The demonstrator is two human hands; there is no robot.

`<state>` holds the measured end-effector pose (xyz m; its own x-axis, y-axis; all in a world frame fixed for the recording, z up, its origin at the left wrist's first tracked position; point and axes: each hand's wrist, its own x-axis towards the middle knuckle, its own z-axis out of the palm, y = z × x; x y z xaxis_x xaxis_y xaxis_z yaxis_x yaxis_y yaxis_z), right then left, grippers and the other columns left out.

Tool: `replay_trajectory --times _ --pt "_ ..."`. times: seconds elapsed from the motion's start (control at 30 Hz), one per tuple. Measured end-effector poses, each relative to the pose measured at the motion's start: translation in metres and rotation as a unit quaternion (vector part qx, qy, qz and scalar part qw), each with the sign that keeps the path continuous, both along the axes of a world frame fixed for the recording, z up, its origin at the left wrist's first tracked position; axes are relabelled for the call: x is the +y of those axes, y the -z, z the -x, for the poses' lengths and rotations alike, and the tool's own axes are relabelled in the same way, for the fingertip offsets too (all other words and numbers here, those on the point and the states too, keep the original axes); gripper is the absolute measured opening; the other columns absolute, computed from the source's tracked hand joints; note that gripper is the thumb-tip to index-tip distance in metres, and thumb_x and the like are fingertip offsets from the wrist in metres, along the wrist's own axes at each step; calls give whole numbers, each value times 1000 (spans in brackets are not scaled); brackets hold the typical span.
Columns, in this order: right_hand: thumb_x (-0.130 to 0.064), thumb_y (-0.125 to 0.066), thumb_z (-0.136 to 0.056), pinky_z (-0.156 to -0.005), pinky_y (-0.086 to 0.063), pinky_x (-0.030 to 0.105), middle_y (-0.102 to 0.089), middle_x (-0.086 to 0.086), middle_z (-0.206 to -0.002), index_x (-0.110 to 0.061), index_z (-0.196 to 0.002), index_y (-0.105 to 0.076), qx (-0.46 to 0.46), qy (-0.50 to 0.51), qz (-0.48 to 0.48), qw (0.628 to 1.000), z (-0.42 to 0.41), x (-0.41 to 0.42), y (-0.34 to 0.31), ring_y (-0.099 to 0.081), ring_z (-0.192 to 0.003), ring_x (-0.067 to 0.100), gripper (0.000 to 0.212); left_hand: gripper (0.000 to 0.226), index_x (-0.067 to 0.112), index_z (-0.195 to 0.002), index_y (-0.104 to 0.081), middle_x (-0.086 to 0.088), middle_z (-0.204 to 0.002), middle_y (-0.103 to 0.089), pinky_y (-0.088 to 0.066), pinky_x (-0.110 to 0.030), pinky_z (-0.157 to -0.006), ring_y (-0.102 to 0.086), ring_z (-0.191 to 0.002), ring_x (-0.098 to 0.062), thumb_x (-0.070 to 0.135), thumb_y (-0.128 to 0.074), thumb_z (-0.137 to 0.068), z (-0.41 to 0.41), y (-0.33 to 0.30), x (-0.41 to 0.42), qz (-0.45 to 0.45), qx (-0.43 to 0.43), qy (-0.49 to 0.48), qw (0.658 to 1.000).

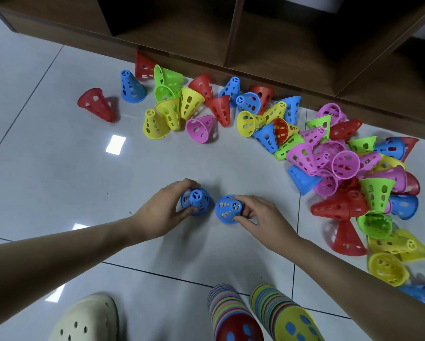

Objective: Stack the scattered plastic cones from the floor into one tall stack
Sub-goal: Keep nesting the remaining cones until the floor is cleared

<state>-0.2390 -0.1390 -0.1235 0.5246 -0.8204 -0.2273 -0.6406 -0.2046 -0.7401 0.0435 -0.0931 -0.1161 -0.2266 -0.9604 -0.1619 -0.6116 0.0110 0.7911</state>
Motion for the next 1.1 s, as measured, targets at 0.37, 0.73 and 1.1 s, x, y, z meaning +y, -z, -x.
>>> replay_trajectory --times 0.37,0.73,1.1 --pt "-8 -61 -87 -80 -57 38 -56 -6 -103 -15 -124 -62 59 -56 59 995 -15 -96 -8 -62 -84 12 37 59 13 -134 -55 -5 -140 -54 -34 -34 -113 -48 -132 -21 39 -58 -82 -65 2 -34 108 -50 -90 989" --pt "-58 -50 -96 -115 -30 32 -37 -2 -147 -38 -145 -47 94 5 10 995 -157 -178 -10 -40 -137 17 54 86 31 -151 -38 -10 -152 -41 -28 -45 -113 -33 -141 -35 46 -79 -76 -231 2 -127 -53 -525 -36 849" --pt "-28 -69 -85 -92 -49 40 -47 7 -133 -16 -132 -44 188 108 14 976 -148 -160 2 -56 -114 30 55 44 34 -110 -65 11 -87 -71 -51 -38 -87 -68 -83 -19 62 -64 -77 -186 -3 -84 -49 -232 -109 965"
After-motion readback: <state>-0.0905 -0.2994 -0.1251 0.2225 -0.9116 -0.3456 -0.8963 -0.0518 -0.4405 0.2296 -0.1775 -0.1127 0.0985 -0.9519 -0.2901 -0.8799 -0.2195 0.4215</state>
